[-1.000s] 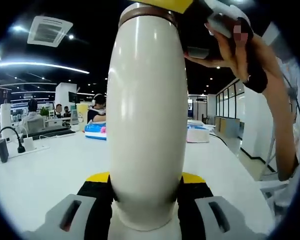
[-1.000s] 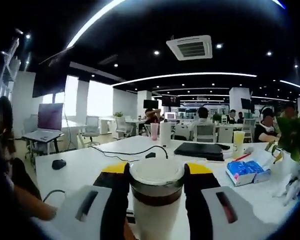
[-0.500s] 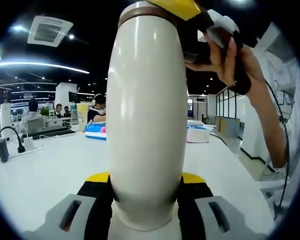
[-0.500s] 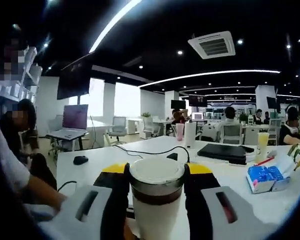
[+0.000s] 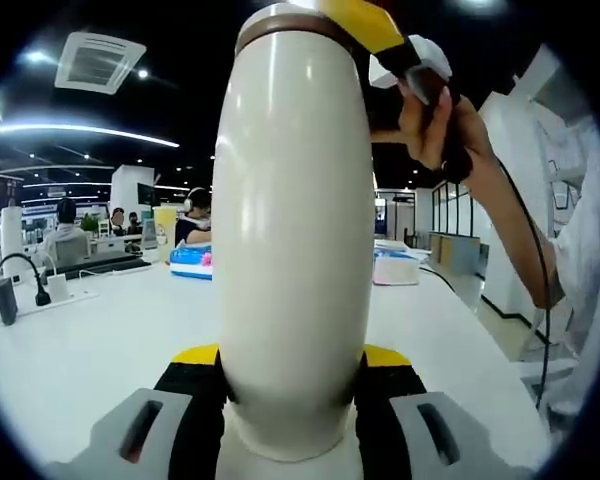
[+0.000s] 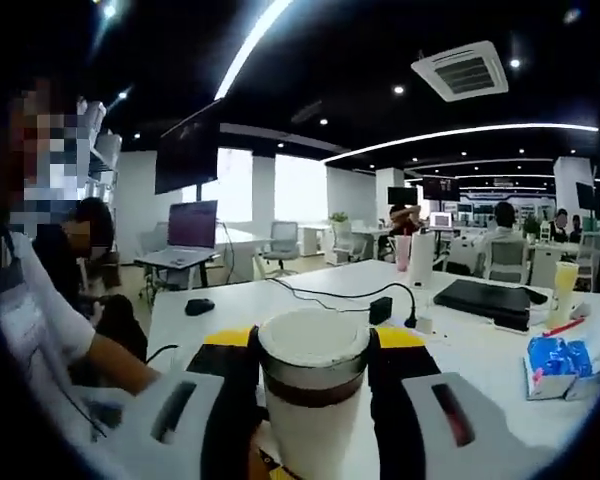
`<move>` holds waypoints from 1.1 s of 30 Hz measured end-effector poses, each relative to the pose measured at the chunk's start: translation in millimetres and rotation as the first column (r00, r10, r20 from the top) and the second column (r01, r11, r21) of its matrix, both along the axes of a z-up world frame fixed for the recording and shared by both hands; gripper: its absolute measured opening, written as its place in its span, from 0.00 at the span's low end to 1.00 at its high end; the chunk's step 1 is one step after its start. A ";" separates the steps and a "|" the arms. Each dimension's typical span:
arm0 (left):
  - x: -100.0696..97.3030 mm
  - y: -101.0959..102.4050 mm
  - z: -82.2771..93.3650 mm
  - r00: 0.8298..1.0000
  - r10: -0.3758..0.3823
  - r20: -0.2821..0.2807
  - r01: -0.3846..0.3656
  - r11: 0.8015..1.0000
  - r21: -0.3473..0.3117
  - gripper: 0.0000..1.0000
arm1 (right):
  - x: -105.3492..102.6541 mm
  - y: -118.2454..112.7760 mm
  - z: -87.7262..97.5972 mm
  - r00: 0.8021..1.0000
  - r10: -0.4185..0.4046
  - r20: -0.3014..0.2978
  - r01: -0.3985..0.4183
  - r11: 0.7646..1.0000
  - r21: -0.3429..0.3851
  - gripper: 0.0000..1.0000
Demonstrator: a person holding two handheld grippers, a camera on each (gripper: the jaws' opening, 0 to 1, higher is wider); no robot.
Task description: Grasp the water cup twist off the cup lid place the cup lid on the table
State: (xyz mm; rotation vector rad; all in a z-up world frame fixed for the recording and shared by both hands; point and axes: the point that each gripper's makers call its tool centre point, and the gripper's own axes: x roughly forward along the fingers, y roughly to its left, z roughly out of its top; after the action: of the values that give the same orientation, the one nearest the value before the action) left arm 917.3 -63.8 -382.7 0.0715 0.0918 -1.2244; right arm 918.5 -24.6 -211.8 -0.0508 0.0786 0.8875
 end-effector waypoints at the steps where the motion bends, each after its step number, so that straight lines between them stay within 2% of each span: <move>1: 0.0 -0.1 0.0 1.000 0.000 0.000 0.000 1.000 0.000 0.51 | -1.2 0.7 -0.7 1.000 0.015 -0.005 -0.015 1.000 -0.005 0.45; 7: -0.6 -0.5 -0.4 1.000 0.000 0.003 0.000 1.000 0.001 0.51 | -4.2 1.9 -2.8 0.994 0.107 -0.027 -0.109 0.993 -0.055 0.45; 14: -0.9 -0.9 -0.9 1.000 0.000 0.003 0.000 1.000 0.001 0.51 | -7.1 3.5 -5.1 0.975 0.213 -0.060 -0.218 0.973 -0.081 0.45; 23: -0.7 -0.6 -1.5 1.000 -0.001 0.005 0.001 1.000 0.003 0.51 | -13.0 4.2 -6.8 0.938 0.342 -0.047 -0.345 0.931 -0.121 0.45; 33: 0.0 -0.2 -1.4 1.000 0.000 0.002 0.000 1.000 0.001 0.51 | -13.3 3.5 -8.3 0.896 0.436 -0.086 -0.445 0.883 -0.148 0.45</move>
State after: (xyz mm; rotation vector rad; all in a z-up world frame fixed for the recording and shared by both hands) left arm 917.3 -64.0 -384.1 0.0741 0.0909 -1.2245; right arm 905.2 -21.0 -220.1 -0.2079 0.1936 1.3394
